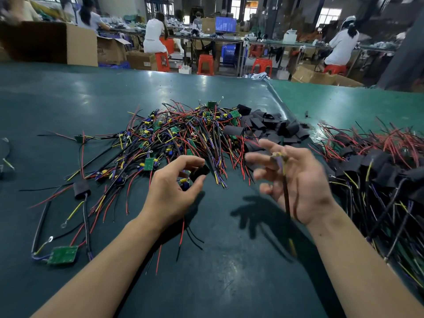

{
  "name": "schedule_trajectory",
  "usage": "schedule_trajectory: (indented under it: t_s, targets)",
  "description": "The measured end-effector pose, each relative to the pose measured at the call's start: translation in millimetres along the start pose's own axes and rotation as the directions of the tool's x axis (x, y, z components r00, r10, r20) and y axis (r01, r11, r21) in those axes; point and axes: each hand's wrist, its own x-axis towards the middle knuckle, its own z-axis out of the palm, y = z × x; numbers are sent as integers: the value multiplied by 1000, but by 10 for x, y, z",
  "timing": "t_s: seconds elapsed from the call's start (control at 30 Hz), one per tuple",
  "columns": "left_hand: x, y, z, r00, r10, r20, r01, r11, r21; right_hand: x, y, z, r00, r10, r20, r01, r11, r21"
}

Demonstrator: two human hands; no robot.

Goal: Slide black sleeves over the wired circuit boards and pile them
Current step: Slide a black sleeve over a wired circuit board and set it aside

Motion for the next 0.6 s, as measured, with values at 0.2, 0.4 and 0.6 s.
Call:
schedule_trajectory:
  t_s: [0.2,0.4,0.6]
  targets:
    - [4,-2,4,1000,13,-6,-13,1000,5,-21,-53,-25,990,-113,-79,123,984,130]
    - [6,-7,13,999,35,-24,-36,999,-14,0,-69,30,946,-141,-293,153,988,16]
    - [4,-18,12,996,48,-72,-54,996,-76,-6,0,36,942,-193,-276,151,975,-165]
